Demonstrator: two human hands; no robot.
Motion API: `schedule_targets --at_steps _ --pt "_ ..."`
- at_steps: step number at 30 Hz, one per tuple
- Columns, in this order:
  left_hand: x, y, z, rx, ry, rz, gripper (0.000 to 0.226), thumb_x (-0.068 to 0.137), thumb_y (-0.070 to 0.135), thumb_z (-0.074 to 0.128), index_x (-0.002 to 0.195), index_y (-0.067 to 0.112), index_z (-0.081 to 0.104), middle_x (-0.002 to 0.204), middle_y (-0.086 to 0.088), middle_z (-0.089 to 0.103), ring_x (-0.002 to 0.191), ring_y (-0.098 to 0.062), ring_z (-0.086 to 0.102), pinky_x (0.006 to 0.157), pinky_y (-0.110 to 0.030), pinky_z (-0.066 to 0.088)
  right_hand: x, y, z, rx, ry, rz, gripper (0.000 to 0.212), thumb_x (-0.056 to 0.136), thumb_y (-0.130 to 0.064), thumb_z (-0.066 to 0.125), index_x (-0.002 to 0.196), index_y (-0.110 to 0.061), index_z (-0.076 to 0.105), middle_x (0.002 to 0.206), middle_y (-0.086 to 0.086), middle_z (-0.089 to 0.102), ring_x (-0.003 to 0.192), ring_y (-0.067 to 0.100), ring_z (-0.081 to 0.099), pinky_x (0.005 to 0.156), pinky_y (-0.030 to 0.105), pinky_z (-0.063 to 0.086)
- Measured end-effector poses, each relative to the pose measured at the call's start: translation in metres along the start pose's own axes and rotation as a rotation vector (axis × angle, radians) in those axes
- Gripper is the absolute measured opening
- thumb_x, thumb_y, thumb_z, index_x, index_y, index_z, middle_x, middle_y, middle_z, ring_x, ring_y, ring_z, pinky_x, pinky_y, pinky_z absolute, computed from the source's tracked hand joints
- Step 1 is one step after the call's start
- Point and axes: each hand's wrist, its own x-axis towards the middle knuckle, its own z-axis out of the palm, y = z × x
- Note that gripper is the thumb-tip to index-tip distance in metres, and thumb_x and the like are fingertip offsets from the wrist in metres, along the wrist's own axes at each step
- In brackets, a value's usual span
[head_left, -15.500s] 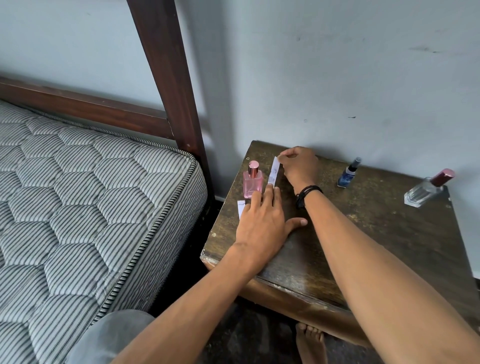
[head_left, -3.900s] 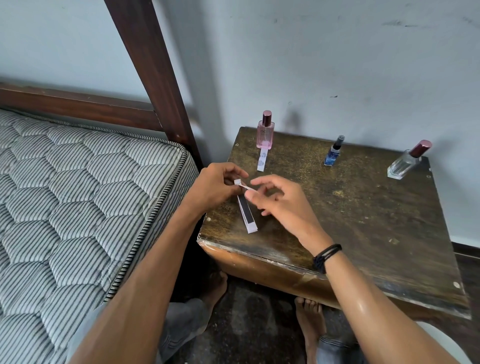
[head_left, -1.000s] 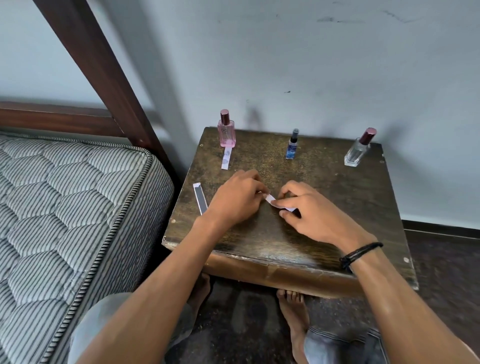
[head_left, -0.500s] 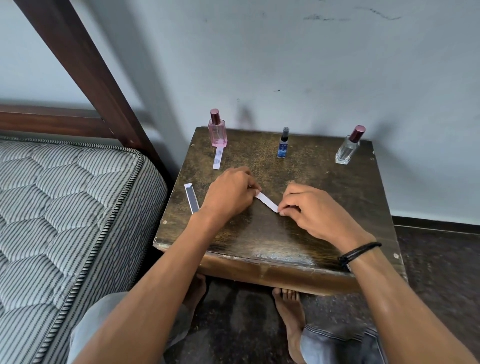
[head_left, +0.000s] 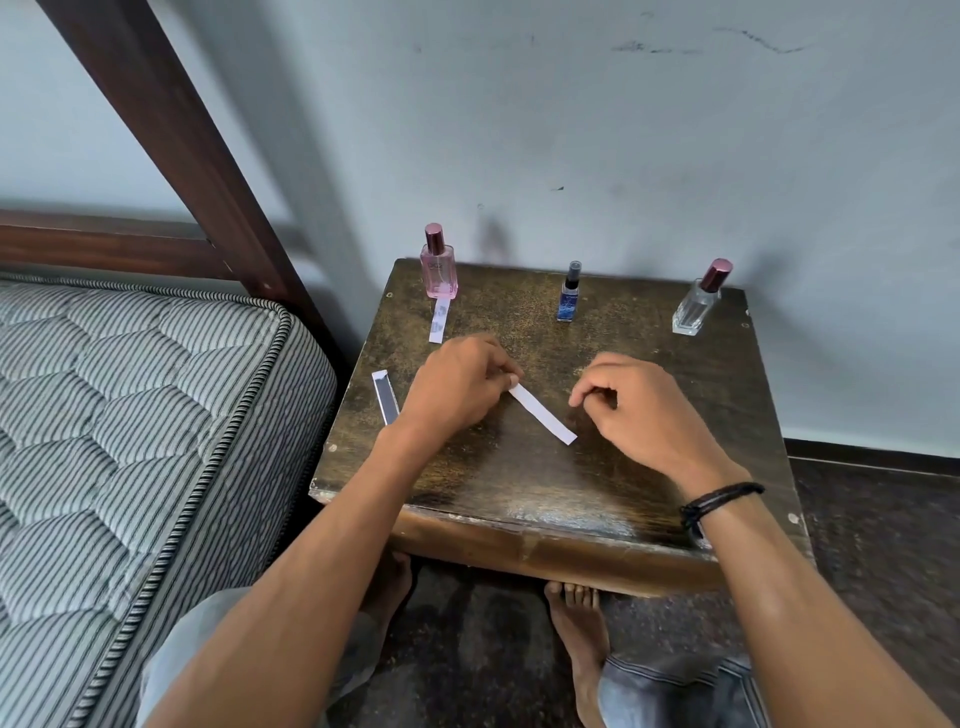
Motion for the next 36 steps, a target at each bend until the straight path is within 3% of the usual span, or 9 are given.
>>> schedule_targets --at_steps 4,11,17,21,28,32,36 --pt "0.002 0.000 -0.003 -0.009 -0.016 -0.016 0.010 0.092 0.024 0.072 0.097 0.023 0.080 0.108 0.010 0.068 0.092 -0.010 0.063 0.080 -0.027 0.044 0.009 -0.003 0.002 0.028 0.137 0.091 0.026 0.093 -0.004 0.058 0.083 -0.020 0.076 0.088 -0.015 0.064 0.054 0.009 0.053 0.056 0.022 0.040" --pt "0.004 0.000 -0.007 -0.035 0.001 -0.020 0.007 0.092 0.024 0.072 0.094 0.024 0.079 0.103 0.009 0.067 0.087 -0.009 0.062 0.084 -0.033 0.052 0.027 -0.013 0.013 0.134 0.261 0.260 0.022 0.092 -0.008 0.062 0.092 -0.025 0.075 0.094 -0.014 0.068 0.078 -0.001 0.062 0.067 0.017 0.047" --pt "0.007 0.000 -0.008 -0.064 0.012 -0.031 0.007 0.092 0.026 0.072 0.092 0.025 0.079 0.098 0.011 0.066 0.088 -0.010 0.063 0.087 -0.038 0.054 0.046 -0.014 0.023 0.324 0.412 0.411 0.012 0.088 -0.019 0.073 0.097 -0.026 0.070 0.094 -0.014 0.068 0.088 0.004 0.064 0.086 0.032 0.054" --pt "0.008 0.000 -0.008 -0.080 0.013 -0.035 0.007 0.091 0.025 0.073 0.092 0.024 0.079 0.098 0.012 0.066 0.089 -0.011 0.064 0.088 -0.039 0.055 0.061 -0.009 0.027 0.344 0.508 0.448 0.030 0.085 -0.031 0.079 0.109 -0.023 0.063 0.109 -0.005 0.061 0.089 0.010 0.064 0.086 0.034 0.052" --pt "0.009 -0.001 -0.010 -0.111 0.025 -0.049 0.006 0.090 0.025 0.074 0.091 0.022 0.079 0.096 0.014 0.068 0.086 -0.008 0.066 0.087 -0.037 0.056 0.083 -0.008 0.028 0.320 0.458 0.389 0.053 0.087 -0.042 0.077 0.133 -0.024 0.056 0.124 -0.004 0.056 0.091 0.008 0.064 0.093 0.040 0.053" --pt "0.010 0.000 -0.011 -0.111 0.029 -0.051 0.008 0.091 0.024 0.073 0.092 0.020 0.079 0.092 0.014 0.066 0.081 -0.004 0.064 0.085 -0.032 0.054 0.090 -0.008 0.031 0.257 0.430 0.379 0.043 0.091 -0.044 0.072 0.126 -0.022 0.061 0.125 -0.002 0.059 0.105 0.013 0.058 0.097 0.039 0.048" --pt "0.011 0.001 -0.012 -0.124 0.036 -0.058 0.008 0.091 0.023 0.072 0.093 0.019 0.079 0.086 0.016 0.063 0.077 0.003 0.060 0.083 -0.029 0.053 0.092 -0.005 0.032 0.251 0.450 0.374 0.028 0.094 -0.038 0.069 0.116 -0.021 0.067 0.118 -0.003 0.064 0.104 0.018 0.061 0.092 0.037 0.047"
